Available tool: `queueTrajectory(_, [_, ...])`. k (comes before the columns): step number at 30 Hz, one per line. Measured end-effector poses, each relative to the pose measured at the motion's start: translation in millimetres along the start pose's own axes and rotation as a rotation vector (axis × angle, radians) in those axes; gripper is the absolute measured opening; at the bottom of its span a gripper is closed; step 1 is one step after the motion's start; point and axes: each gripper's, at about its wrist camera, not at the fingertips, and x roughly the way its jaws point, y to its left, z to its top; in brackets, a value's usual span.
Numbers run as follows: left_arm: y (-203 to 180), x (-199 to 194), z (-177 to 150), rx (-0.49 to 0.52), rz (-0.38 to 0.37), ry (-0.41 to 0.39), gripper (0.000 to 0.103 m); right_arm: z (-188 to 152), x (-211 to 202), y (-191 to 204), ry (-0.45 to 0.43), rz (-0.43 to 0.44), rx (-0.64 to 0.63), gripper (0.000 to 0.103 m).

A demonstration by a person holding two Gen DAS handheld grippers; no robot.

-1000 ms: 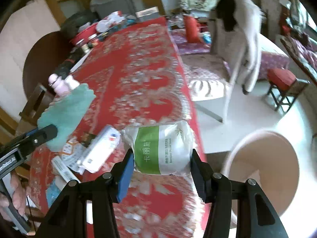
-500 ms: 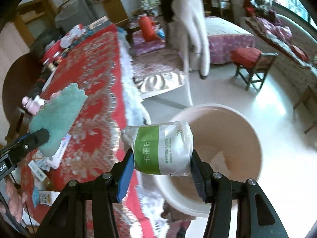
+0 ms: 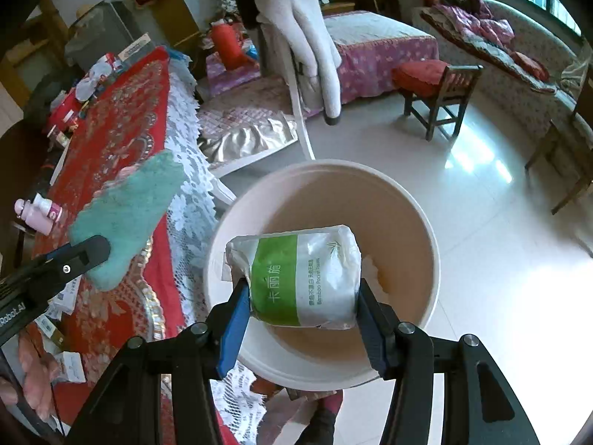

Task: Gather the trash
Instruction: 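Carry the green cloth and white-green packet over the beige bucket, then open the right gripper over the bucket while the left releases the green cloth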

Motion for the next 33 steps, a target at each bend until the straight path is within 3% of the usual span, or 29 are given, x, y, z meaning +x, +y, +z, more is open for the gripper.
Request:
queueTrajectory(6, [-8,19,2,-0.010,-0.026,0.026,0.037,-5,8,-13,0.026,-0.010,0.006,0.052])
queueTrajectory(12, [-8,37,2,-0.076,-0.118,0.054,0.042,-6,22,-19,0.060,-0.030,0.017,0.057])
queueTrajectory(15, [-8,42,3,-0.100,-0.134,0.067,0.044,-7,27,-24,0.071,-0.040,0.033,0.070])
queueTrajectory(16, [-8,43,3,-0.100,-0.133,0.066,0.045,-8,27,-26,0.069,-0.041,0.041,0.071])
queueTrajectory(21, [-12,35,5,-0.076,-0.115,0.043,0.052,-9,28,-29,0.081,-0.041,0.050,0.071])
queueTrajectory(33, [8,4,-1,-0.040,0.034,-0.030,0.052,-3,25,-3,0.061,-0.009,0.022,0.071])
